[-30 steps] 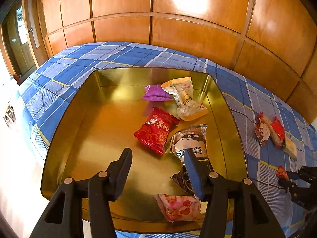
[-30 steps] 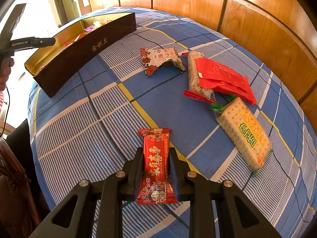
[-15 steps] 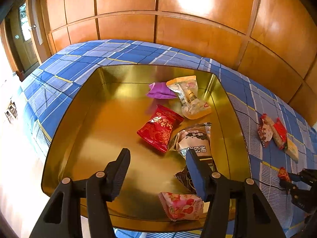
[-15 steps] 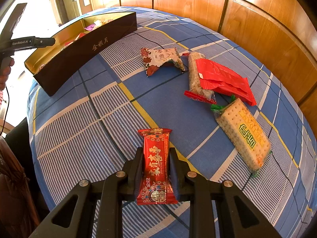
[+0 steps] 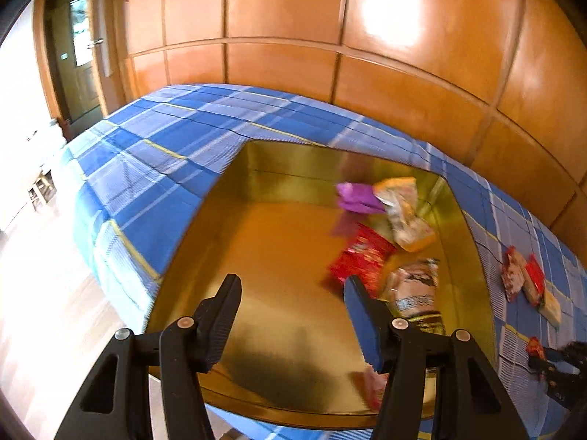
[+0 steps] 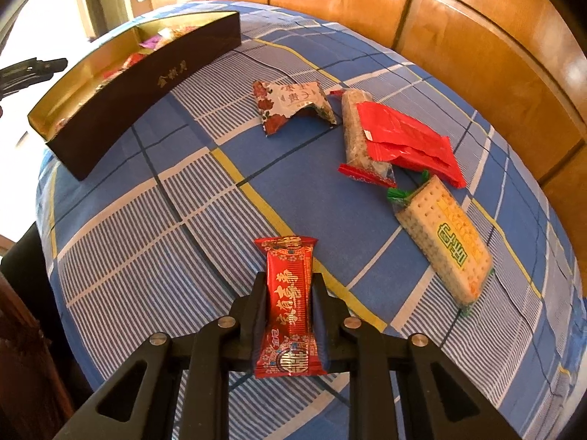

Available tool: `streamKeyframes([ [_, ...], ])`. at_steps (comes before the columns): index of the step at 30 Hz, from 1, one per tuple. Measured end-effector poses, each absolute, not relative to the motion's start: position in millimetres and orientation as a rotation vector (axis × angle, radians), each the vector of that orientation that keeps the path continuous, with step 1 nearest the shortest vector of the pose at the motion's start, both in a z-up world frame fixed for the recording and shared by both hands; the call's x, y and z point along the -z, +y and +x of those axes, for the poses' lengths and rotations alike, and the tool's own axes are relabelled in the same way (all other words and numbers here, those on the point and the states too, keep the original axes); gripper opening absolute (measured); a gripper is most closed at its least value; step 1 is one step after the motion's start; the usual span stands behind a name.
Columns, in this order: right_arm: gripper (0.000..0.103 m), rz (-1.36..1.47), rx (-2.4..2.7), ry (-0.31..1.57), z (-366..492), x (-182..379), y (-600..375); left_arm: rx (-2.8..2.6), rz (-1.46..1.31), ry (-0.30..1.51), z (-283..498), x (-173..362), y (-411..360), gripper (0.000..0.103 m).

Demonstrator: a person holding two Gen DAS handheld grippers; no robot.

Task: Organize snacks
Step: 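Carry the red stick candy into the gold tray and open the right gripper, then withdraw both grippers from the tray back toward the snack pile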

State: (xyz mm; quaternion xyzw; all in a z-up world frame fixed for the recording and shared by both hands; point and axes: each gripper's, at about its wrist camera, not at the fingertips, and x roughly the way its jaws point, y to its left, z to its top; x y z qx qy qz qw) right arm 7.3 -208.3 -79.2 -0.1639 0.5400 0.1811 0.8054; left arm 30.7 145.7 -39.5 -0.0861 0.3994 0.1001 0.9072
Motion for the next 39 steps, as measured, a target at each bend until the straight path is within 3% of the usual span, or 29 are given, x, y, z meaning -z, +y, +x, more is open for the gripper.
streamKeyframes([
  [7,0.022,-0.220,-0.388,1.149,19,56,-189,-0.244,-0.180,0.815,18,45,165,0.059],
  [17,0.022,-0.163,-0.761,0.962,42,-9,-36,-0.239,-0.203,0.791,13,39,170,0.059],
  [26,0.023,-0.308,-0.798,1.076,63,43,67,-0.233,-0.212,0.802,10,43,175,0.059],
  [31,0.025,-0.369,-0.697,1.085,65,58,56,-0.220,-0.207,0.810,11,47,171,0.059],
  [39,0.036,-0.333,-0.677,1.070,59,51,45,-0.194,-0.187,0.810,10,46,160,0.059],
])
